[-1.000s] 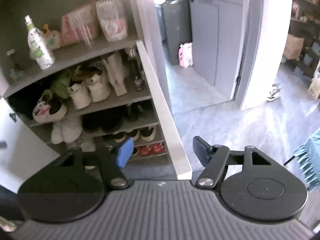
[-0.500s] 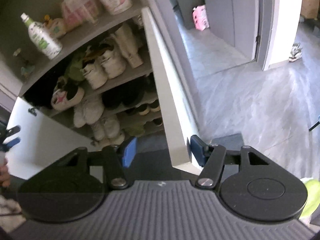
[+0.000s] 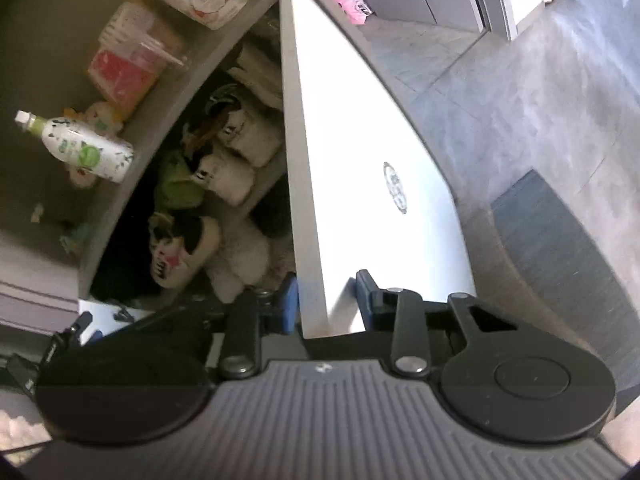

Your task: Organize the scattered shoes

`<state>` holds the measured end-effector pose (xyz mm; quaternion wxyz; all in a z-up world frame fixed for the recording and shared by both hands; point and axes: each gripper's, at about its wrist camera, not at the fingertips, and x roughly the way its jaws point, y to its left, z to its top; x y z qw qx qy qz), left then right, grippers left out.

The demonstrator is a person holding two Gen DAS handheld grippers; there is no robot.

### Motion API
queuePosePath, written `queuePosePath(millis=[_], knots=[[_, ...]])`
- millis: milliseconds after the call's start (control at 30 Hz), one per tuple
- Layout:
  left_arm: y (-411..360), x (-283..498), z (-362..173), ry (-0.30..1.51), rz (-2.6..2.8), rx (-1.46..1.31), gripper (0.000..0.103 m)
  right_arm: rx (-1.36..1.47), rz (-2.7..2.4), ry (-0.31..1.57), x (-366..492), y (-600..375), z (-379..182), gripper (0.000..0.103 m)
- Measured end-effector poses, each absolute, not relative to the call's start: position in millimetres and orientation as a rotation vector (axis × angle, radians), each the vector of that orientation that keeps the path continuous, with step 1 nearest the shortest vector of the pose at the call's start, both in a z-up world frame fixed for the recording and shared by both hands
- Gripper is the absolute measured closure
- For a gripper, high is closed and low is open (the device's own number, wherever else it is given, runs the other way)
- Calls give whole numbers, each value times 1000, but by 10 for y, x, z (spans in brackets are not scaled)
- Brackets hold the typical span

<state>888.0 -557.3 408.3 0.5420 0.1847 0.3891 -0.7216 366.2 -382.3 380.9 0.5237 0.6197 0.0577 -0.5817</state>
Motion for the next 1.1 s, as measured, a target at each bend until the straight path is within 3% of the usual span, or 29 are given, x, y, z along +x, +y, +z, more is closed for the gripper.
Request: queuePosePath(millis=[233, 533, 700, 900, 1100], knots=[[-5815, 9220, 4149, 893, -1701, 481, 1, 1529, -1323, 78, 4211, -4266, 3718, 63], [-6144, 9298, 4133, 939, -1688, 418, 1, 1600, -1146, -159, 4617, -5060, 3351, 49], [-6370, 9234, 4197, 921, -1597, 390, 0, 1640, -1020, -384, 4570, -5403, 3047, 47], [-6588, 9080, 4177, 917, -1500, 401, 1, 1605, -941, -528, 4397, -5674, 2820, 48], [-6675, 8917, 4148, 920, -1434, 402, 1, 1584, -852, -514, 4348, -6030, 2750, 48]])
